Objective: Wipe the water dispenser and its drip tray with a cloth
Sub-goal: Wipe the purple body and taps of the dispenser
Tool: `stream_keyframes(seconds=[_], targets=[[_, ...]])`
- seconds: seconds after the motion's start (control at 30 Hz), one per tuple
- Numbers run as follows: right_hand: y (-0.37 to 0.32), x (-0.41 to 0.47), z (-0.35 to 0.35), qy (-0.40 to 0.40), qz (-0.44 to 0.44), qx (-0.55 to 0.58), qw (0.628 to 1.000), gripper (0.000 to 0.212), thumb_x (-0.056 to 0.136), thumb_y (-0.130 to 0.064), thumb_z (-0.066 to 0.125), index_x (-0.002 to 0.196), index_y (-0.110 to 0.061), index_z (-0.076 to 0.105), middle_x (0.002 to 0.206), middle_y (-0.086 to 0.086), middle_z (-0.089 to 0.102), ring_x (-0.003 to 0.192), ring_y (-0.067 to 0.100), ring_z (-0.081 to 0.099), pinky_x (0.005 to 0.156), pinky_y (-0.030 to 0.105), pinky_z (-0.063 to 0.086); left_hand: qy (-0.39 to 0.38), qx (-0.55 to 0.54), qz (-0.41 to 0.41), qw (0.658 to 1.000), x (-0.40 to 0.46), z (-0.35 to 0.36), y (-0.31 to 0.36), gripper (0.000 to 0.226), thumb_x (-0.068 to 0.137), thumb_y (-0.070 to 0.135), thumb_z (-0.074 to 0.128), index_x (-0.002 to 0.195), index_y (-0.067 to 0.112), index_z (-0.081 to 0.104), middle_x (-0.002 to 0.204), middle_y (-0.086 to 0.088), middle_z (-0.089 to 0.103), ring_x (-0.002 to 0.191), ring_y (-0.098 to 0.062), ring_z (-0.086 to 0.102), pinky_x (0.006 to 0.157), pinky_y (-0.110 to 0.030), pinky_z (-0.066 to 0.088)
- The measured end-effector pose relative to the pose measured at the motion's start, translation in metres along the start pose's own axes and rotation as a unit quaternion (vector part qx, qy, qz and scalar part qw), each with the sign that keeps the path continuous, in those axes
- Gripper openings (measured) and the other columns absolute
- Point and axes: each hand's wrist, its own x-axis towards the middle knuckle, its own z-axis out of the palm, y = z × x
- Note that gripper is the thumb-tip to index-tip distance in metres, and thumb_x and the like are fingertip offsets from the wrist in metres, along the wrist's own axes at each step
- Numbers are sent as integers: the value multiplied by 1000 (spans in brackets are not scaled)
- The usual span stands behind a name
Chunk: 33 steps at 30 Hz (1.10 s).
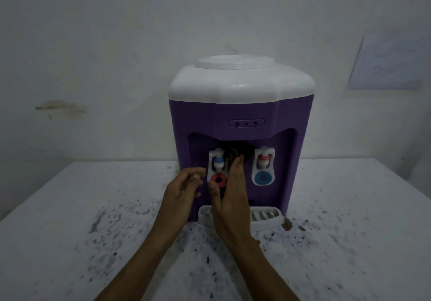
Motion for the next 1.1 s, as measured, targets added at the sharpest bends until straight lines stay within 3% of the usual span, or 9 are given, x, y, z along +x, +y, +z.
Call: stream_keyframes(seconds=[0.3,0.6,0.8,0.97,1.1], targets=[[4,5,-3,20,56,-35,998,79,88,-73,16,149,-28,-8,158,-9,-2,144,0,-2,114,18,7,3,-1,-4,1000,3,-4,-3,23,98,18,43,102,24,64,106,10,66,92,-4,63,75,-16,53],[17,-30,8,-9,194,46,980,82,74,-85,9,140,-43,-14,150,-25,-14,136,-12,-11,114,21,3,13,-1,-17,1000,2,-8,-9,24,98,17,42,104,19,64,107,8,66,93,-5,63,78,-17,54],[9,-16,7,-2,130,47,990,78,81,-80,9,144,-37,-8,156,-18,-6,141,-6,-7,114,18,1,40,-6,-10,999,1,-12,-14,23,98,17,42,105,17,64,107,7,66,92,-6,63,78,-18,54],[3,-2,6,17,73,58,995,79,87,-72,14,151,-26,4,158,-13,3,143,-2,-1,111,8,-1,52,-16,-7,998,-2,-7,-17,22,97,15,43,102,17,64,107,6,66,91,-6,64,77,-20,55],[13,-5,0,14,68,38,997,67,88,-72,14,146,-39,9,151,-22,6,139,-9,3,105,1,3,50,-11,-14,999,0,-6,-18,21,97,14,45,101,20,65,104,7,66,90,-4,63,78,-21,55]])
